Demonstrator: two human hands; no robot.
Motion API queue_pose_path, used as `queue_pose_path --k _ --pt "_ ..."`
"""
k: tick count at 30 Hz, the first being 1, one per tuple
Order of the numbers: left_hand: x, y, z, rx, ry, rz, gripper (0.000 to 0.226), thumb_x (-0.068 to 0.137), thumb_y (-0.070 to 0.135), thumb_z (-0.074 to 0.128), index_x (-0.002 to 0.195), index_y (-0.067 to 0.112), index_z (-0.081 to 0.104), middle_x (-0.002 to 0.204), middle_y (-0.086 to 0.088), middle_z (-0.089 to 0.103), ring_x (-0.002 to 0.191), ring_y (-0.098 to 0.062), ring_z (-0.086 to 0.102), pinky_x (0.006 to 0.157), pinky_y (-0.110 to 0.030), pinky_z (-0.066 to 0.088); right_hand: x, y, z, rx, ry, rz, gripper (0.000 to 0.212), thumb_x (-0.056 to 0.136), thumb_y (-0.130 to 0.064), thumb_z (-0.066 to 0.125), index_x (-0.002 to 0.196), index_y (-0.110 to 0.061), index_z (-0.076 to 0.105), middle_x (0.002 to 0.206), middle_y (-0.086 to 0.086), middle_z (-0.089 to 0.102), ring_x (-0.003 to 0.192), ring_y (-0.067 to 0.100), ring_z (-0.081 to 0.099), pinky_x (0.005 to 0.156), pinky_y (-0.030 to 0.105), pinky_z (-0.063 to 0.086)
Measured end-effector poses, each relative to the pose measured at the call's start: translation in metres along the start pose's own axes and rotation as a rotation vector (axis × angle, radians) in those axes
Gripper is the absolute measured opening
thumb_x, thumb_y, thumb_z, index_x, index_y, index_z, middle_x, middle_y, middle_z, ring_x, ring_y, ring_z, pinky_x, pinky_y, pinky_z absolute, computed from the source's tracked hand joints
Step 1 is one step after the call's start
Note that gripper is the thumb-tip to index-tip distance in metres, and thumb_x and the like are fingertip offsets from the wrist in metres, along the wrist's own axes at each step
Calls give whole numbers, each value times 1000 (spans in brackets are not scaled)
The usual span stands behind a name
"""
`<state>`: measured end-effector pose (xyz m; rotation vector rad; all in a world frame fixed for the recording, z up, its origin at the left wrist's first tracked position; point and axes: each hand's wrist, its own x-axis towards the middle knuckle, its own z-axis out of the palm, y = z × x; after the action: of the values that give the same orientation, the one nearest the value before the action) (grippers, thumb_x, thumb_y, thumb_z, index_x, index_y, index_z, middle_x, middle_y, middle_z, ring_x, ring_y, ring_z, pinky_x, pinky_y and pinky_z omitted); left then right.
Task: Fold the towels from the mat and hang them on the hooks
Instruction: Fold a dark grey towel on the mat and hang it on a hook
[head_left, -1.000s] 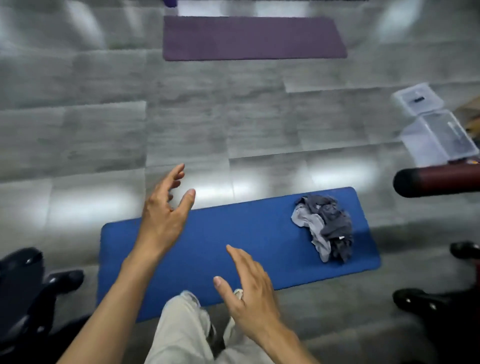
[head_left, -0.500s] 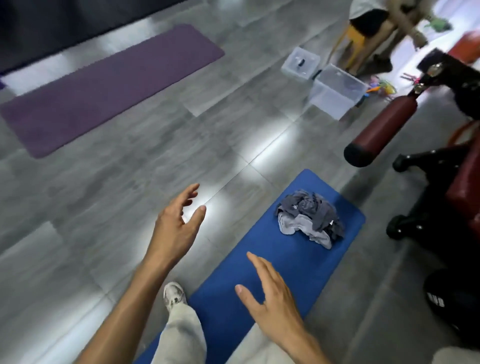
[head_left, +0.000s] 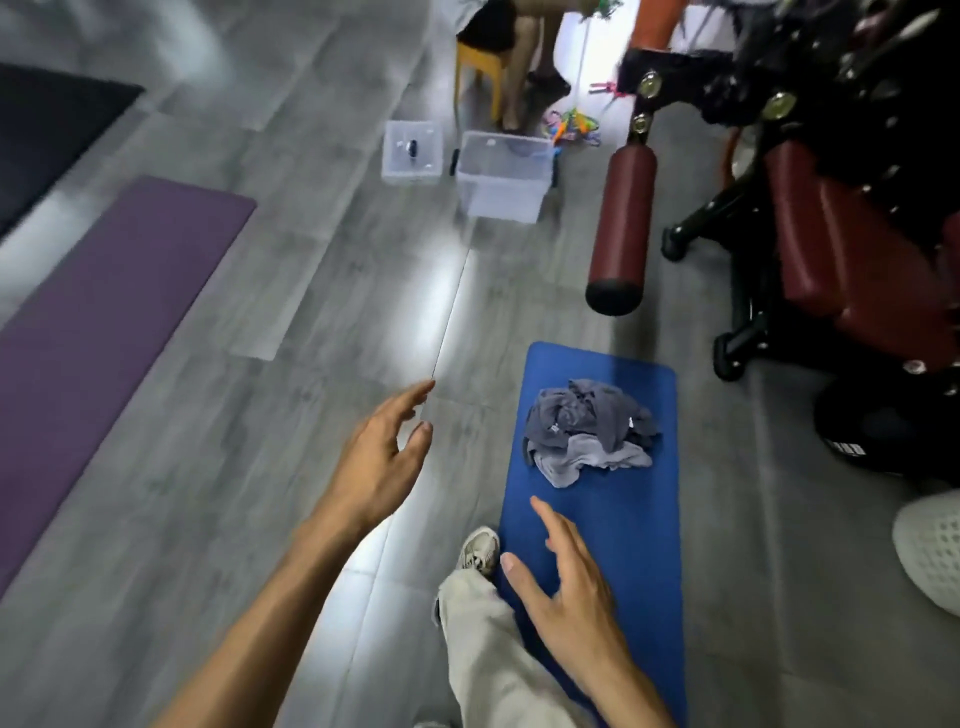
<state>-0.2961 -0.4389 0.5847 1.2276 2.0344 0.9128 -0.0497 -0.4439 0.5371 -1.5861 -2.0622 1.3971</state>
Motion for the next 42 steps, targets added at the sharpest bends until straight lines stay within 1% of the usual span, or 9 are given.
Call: queue_pose_path --k 8,13,18,21,24,27,29,37,42 --pt "171 46 33 65 -232 95 46 96 25 54 139 38 43 127 18 51 113 -1 50 91 -21 39 139 -9 -33 122 139 113 67 87 -61 54 145 -51 23 151 -27 29 138 1 32 111 31 34" --pt "254 88 83 76 -432 154 45 96 20 55 137 36 47 125 12 58 112 -4 55 94 -27 46 199 -12 -62 321 304 232 60 76 -79 46 130 -70 22 149 -25 34 134 5 40 109 37 39" --pt "336 114 151 92 -688 251 45 96 18 55 137 36 48 129 15 57 111 4 53 94 -21 44 258 -3 -81 413 486 368 63 85 -57 57 142 -42 36 146 -21 41 132 1 40 108 31 38" --pt "385 115 195 131 -826 362 43 95 16 56 135 33 50 128 23 54 109 15 50 89 -2 36 307 12 -88 506 583 497 58 87 -49 61 140 -38 41 142 -19 46 127 3 46 105 30 41" --pt "428 109 240 221 -967 479 45 94 12 57 137 24 51 131 14 56 115 1 52 89 -3 34 361 37 -89 529 634 613 53 90 -34 65 139 -31 45 138 -13 50 122 8 50 101 26 42" --pt "472 96 290 251 -1116 618 44 91 1 57 134 6 53 123 -6 63 111 -9 49 83 4 31 420 78 -90 510 642 717 46 91 -23 65 135 -22 50 131 -5 55 114 9 53 92 16 40" --pt "497 83 324 281 -1167 642 43 88 -5 57 131 2 55 118 -6 63 110 -10 46 81 6 30 453 117 -91 484 650 777 42 92 -22 64 133 -18 53 128 2 57 114 18 56 95 27 45" --pt "546 -54 482 428 -1291 563 44 89 5 58 131 18 56 121 -4 65 107 -23 61 87 -30 46 566 315 -37 450 558 987 46 95 -26 55 140 -20 44 137 8 55 121 29 53 93 40 46" --pt "534 -147 568 359 -1327 461 41 91 4 54 108 41 59 92 33 56 86 22 53 73 0 35 608 433 18 341 494 980 51 93 -24 52 142 -19 38 139 12 52 121 34 52 92 43 46"
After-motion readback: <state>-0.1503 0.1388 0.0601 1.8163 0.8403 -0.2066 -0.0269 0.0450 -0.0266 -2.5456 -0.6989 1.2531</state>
